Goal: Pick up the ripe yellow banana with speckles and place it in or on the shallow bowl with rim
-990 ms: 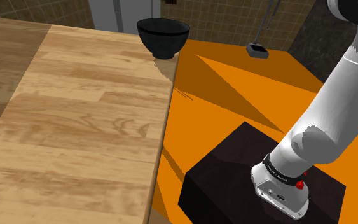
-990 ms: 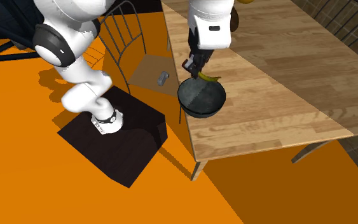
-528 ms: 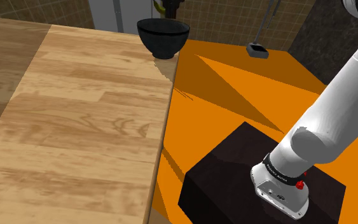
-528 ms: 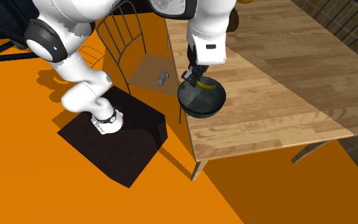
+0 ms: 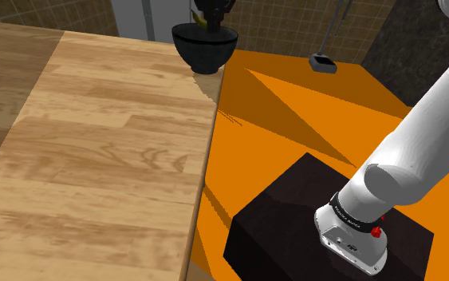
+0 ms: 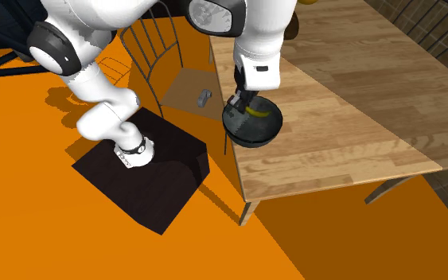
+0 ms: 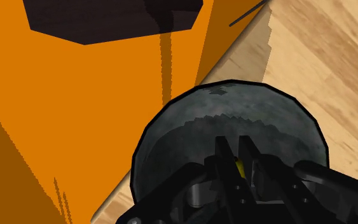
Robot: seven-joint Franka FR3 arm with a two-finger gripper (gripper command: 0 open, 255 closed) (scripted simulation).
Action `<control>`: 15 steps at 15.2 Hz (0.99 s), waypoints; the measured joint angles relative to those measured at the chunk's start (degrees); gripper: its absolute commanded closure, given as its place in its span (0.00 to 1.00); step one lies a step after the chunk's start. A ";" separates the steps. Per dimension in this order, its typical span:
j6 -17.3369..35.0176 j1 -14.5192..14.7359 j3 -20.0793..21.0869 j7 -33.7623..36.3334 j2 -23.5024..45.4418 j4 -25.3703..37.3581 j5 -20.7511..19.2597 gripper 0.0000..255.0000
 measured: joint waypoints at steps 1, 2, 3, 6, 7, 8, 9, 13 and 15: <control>0.02 0.00 0.00 0.00 0.00 -0.02 0.00 1.00; 0.02 0.00 0.00 0.00 0.00 -0.02 0.00 1.00; 0.02 0.00 0.00 0.00 0.00 -0.02 0.00 0.00; 0.02 0.00 0.00 0.00 0.00 -0.02 0.00 0.00; 0.02 0.00 0.00 0.00 0.00 -0.02 0.00 0.00; 0.02 0.00 0.00 0.00 0.00 -0.02 0.00 0.00; 0.02 0.00 0.00 0.00 0.00 -0.02 0.00 0.00; -6.78 0.27 0.22 0.94 3.87 10.62 -0.90 0.00; -8.65 0.48 0.35 1.34 5.37 13.94 -1.26 0.00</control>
